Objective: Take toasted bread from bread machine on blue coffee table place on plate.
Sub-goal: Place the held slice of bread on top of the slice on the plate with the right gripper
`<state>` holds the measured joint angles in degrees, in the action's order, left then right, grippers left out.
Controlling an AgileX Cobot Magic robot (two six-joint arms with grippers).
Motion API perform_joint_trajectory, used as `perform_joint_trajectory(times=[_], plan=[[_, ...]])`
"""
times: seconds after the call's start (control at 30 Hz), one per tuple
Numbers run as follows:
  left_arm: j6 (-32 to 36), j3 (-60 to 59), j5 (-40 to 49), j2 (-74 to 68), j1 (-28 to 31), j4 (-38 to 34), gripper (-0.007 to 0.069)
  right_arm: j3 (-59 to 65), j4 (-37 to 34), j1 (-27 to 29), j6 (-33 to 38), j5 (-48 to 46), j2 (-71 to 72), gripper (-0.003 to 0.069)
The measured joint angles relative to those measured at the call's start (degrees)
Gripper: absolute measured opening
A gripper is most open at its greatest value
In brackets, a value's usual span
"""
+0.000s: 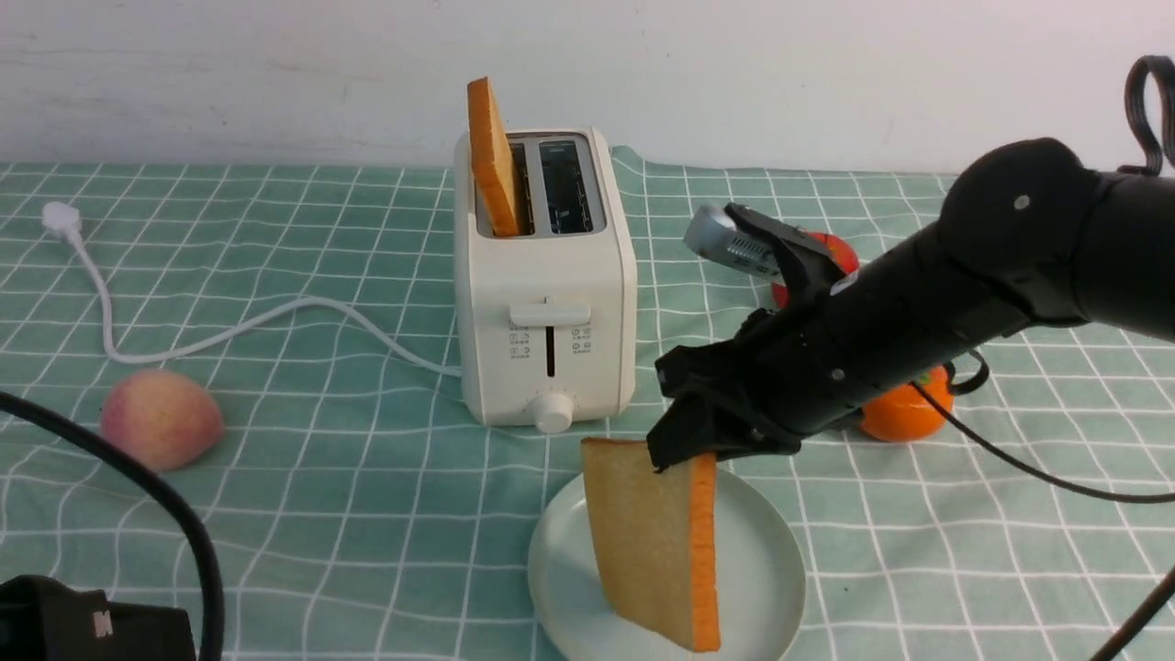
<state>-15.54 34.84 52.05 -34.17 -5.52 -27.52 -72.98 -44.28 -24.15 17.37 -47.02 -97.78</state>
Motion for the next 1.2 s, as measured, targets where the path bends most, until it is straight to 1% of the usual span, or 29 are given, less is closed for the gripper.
perform_joint_trajectory(times=[0.2, 0.4, 0.53, 0.67, 0.73, 0.8, 0.83, 0.87, 0.9, 0.93, 1.03, 1.07, 1.1, 1.17, 1.2], plan=[[0.0, 0.0, -0.4, 0.0, 0.0, -1.3, 0.0238, -2.7, -1.4, 0.3, 2.2, -5.0, 1.6, 0.0171], [0.0, 0.0, -0.8, 0.0, 0.0, -1.9, 0.0238, -2.9, -2.6, 0.3, 3.3, -6.0, 1.4, 0.018], [0.0, 0.0, -1.1, 0.0, 0.0, -3.2, 0.0238, -1.9, -3.3, 0.3, 8.4, -5.0, -2.0, 0.0189], [0.0, 0.0, -2.3, 0.0, 0.0, -5.8, 0.0238, 0.3, -4.5, 0.4, 13.2, -2.1, -5.0, 0.0223], [0.0, 0.0, -3.1, 0.0, 0.0, -7.8, 0.0238, 1.3, -3.9, 0.5, 14.7, 0.0, -5.8, 0.026], [0.4, 0.0, -4.2, 0.0, 0.0, -10.2, 0.0238, 1.8, -1.7, 0.6, 14.9, 1.6, -5.8, 0.0314], [0.6, 0.0, -4.4, 0.0, 0.0, -10.7, 0.0238, 1.8, -1.5, 0.6, 14.9, 1.7, -5.8, 0.0326], [2.0, 0.0, -6.3, 0.0, 0.0, -12.3, 0.0238, 1.8, 0.4, 1.0, 14.9, 2.9, -5.7, 0.0379], [3.4, 0.0, -7.8, 0.0, 0.0, -13.3, 0.0238, 1.8, 1.8, 1.2, 14.7, 3.5, -5.4, 0.0415], [4.3, 0.0, -9.2, 0.0, 0.0, -13.9, 0.0238, 1.8, 3.1, 1.3, 14.6, 4.0, -5.2, 0.0437], [9.8, 0.0, -14.6, -0.7, 0.0, -15.7, 0.0238, 1.8, 7.1, 1.7, 13.7, 4.6, -3.4, 0.054], [10.5, 0.0, -15.4, -0.9, 0.0, -16.3, 0.0238, 1.8, 7.6, 1.8, 13.6, 4.7, -3.0, 0.0552], [13.1, 0.2, -17.8, -2.0, 0.0, -17.5, 0.0238, 1.8, 8.9, 1.9, 13.2, 4.9, -1.7, 0.059], [16.7, 2.5, -18.3, -5.4, 0.0, -18.0, 0.0242, 1.8, 10.6, 1.9, 12.9, 5.4, 0.8, 0.0631], [16.7, 2.5, -18.1, -5.4, 0.0, -18.0, 0.0242, 1.8, 10.7, 1.9, 12.9, 5.4, 0.8, 0.0631]])
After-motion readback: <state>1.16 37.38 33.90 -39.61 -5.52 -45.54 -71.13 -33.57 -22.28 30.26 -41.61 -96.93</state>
